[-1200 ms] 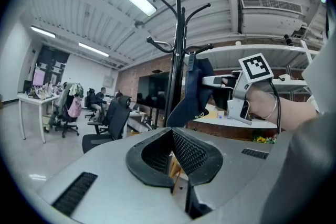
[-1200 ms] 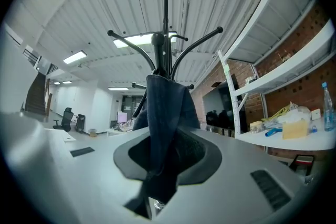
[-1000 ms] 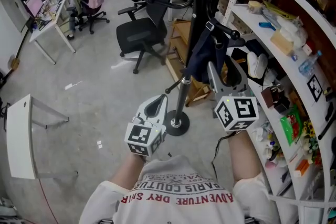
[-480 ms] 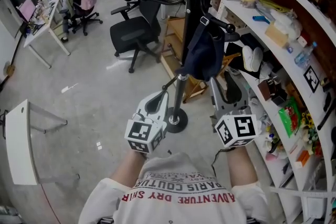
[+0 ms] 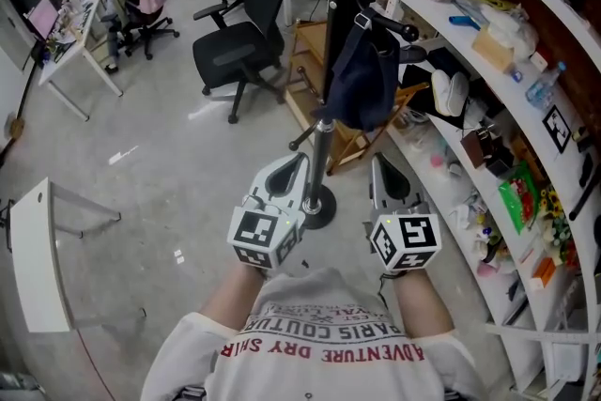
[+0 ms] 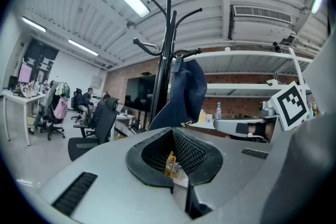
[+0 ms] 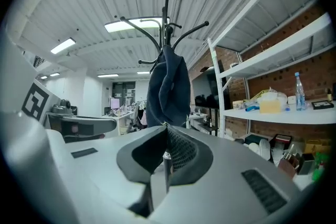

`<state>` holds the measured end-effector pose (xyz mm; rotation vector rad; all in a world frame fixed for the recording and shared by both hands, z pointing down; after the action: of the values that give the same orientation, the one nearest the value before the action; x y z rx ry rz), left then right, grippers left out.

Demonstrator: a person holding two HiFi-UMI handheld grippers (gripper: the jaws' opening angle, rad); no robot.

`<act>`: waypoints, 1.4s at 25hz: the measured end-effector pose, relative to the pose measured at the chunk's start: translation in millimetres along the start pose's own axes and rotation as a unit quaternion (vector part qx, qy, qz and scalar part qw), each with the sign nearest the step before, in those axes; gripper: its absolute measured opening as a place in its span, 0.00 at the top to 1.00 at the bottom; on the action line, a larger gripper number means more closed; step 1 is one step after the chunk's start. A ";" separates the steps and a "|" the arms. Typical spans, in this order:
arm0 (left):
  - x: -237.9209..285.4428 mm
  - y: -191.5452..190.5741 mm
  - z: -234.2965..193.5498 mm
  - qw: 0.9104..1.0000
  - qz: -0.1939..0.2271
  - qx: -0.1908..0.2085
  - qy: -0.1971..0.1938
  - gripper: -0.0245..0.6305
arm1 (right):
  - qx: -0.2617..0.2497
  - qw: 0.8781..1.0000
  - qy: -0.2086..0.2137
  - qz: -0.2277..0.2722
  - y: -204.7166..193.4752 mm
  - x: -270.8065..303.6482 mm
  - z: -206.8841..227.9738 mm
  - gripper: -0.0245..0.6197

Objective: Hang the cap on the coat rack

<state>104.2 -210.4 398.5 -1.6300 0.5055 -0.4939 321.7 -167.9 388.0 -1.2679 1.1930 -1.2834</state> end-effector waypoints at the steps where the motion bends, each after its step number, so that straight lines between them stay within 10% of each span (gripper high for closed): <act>1: -0.1 -0.5 0.8 1.000 0.000 0.001 -0.001 0.95 | 0.004 1.000 0.002 -0.001 -2.0 -1.6 -1.4 0.94; 35: 3.6 -8.6 -8.2 1.000 -0.018 -0.004 -0.003 0.95 | 0.037 0.999 0.017 -0.004 -6.3 0.4 -8.6 0.94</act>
<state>102.7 -218.1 408.0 -1.6499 0.4748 -0.5131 313.2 -167.5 394.4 -1.2033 1.1553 -1.3463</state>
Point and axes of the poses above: the fingertips, and each gripper's own axes: x forward along the fingers, z to its right, y out of its top, the point moved 10 cm from there along -x, backward along the fingers, and after that the axes turned 12 degrees about -y, right-handed, at the moved point
